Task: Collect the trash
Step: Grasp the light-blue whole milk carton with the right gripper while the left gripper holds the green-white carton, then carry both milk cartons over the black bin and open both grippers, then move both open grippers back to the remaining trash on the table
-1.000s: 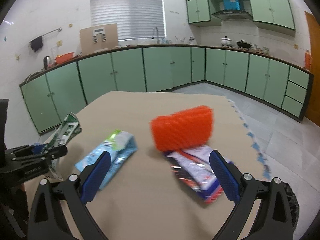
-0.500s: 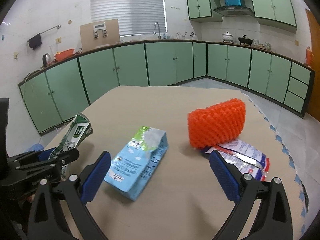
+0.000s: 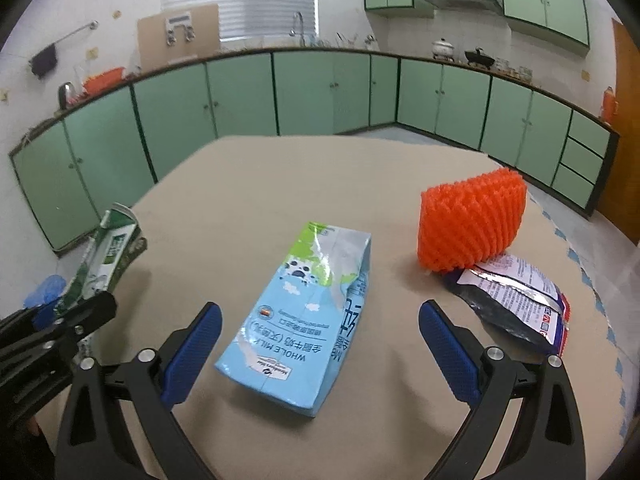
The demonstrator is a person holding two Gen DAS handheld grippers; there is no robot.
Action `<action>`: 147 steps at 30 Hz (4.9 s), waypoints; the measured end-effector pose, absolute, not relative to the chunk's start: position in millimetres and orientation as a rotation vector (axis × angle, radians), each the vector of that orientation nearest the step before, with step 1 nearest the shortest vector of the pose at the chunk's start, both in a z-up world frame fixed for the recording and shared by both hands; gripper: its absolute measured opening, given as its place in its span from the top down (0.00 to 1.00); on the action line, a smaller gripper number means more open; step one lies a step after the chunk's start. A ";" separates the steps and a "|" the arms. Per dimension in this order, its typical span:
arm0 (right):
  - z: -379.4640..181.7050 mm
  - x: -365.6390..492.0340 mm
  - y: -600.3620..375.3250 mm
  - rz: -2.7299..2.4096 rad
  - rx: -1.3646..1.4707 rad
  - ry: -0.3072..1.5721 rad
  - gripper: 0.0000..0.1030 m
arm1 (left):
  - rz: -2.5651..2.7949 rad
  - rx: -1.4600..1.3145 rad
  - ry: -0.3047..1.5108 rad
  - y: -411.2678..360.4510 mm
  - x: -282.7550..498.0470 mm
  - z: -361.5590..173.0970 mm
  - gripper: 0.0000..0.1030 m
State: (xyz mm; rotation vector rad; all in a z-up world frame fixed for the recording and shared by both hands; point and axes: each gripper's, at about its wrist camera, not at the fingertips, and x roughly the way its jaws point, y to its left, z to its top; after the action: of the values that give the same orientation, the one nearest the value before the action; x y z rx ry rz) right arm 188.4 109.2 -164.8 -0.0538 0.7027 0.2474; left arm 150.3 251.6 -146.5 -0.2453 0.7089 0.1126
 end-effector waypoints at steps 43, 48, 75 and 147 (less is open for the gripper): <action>-157.5 176.9 64.1 0.461 -0.068 0.724 0.55 | 0.093 -0.188 0.705 210.6 183.1 -152.7 0.59; -143.1 172.5 49.7 0.460 -0.055 0.688 0.55 | 0.070 -0.190 0.697 201.5 182.7 -145.7 0.59; -108.4 140.0 -186.0 0.070 0.090 0.585 0.55 | -0.331 -0.101 0.576 -27.4 194.1 -97.3 0.59; -141.2 213.9 -126.4 0.186 0.084 0.651 0.08 | -0.051 -0.048 0.561 69.2 213.6 -112.7 0.24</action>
State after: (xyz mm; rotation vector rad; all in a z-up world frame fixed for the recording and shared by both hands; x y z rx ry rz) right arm 213.9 -126.4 -141.2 0.0836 0.6511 0.1855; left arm 213.6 69.2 -112.7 -0.0478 0.5615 -0.0510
